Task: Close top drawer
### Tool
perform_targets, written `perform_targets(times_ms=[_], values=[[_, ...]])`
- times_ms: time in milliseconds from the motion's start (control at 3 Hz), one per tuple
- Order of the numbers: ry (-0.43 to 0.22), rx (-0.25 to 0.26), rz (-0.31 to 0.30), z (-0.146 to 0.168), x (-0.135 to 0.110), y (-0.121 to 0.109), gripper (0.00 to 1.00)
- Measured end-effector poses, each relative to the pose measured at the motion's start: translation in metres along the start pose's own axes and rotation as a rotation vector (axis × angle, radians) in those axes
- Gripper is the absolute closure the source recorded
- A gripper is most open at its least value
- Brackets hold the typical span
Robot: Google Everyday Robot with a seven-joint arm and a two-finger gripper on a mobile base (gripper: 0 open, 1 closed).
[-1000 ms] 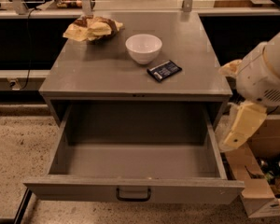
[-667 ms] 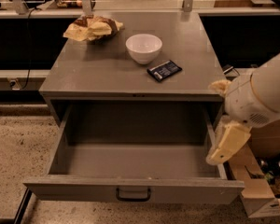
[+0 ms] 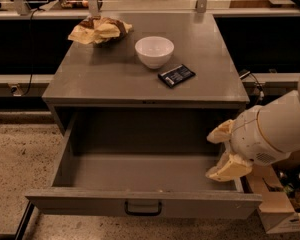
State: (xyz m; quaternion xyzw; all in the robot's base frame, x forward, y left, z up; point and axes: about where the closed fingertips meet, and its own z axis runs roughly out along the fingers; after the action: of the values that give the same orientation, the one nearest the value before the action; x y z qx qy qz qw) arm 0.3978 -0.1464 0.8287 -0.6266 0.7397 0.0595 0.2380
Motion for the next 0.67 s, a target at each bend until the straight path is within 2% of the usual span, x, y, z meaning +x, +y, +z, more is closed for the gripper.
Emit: perform_targets(times_ms=[333, 667], values=[[0.019, -0.026, -0.008, 0.006, 0.005, 0.022, 0.64], [0.038, -0.04, -0.031, 0.016, 0.021, 0.049, 0.88]])
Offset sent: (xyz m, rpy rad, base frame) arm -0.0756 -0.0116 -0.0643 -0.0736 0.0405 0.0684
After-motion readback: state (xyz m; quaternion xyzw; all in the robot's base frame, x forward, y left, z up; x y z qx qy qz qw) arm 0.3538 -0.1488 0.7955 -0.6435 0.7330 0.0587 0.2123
